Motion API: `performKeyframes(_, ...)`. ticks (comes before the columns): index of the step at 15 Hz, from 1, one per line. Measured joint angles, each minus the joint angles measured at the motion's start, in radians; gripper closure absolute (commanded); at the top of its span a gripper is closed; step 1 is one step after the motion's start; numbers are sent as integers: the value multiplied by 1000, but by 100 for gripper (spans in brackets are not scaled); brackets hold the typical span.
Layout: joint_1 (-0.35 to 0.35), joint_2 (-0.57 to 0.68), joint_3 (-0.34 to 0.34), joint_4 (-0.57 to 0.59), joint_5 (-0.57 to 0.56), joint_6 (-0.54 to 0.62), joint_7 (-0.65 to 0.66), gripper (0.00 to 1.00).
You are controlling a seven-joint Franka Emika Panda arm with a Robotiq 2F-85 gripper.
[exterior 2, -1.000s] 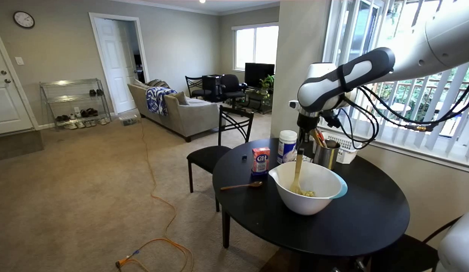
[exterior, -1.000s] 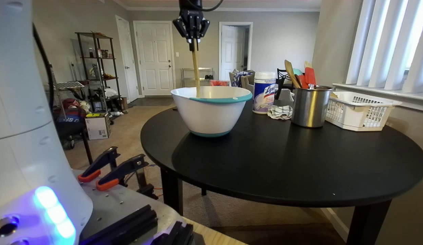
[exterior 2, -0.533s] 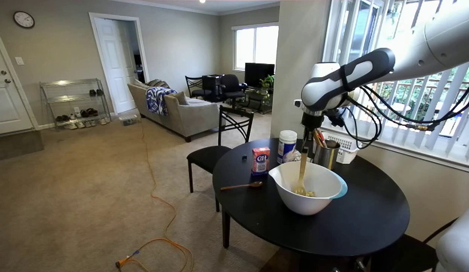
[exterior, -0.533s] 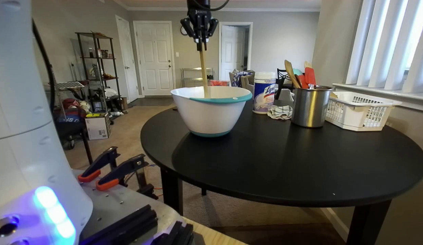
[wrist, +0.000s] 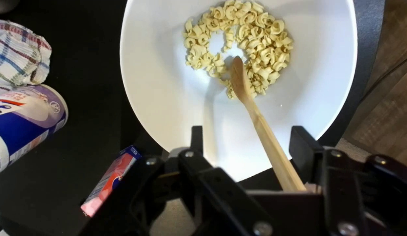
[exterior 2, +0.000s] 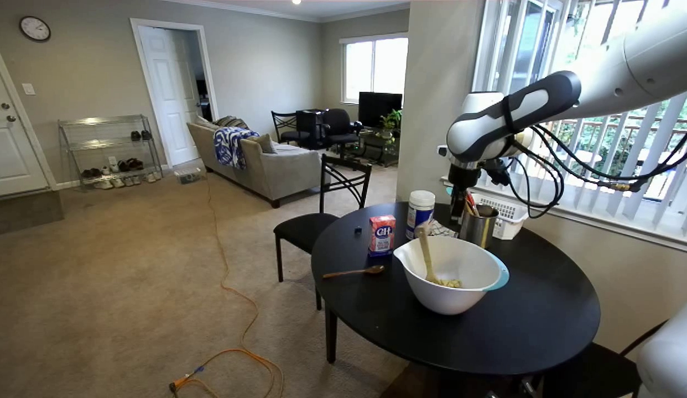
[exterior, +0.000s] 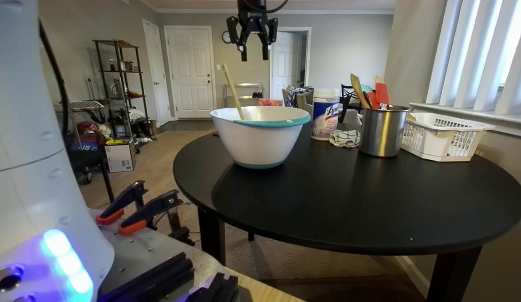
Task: Stir the white bowl with the wooden spoon
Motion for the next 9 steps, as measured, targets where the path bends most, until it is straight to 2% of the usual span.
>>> performKeyframes(2, -3, 0, -3, 0, -9, 0, 22, 0)
performKeyframes(3, -5, 1, -4, 0, -11, 0, 27, 5)
performKeyframes(4, -8, 1, -5, 0, -11, -1, 28, 0)
performKeyframes(9, -9, 3, -8, 0, -11, -1, 28, 0)
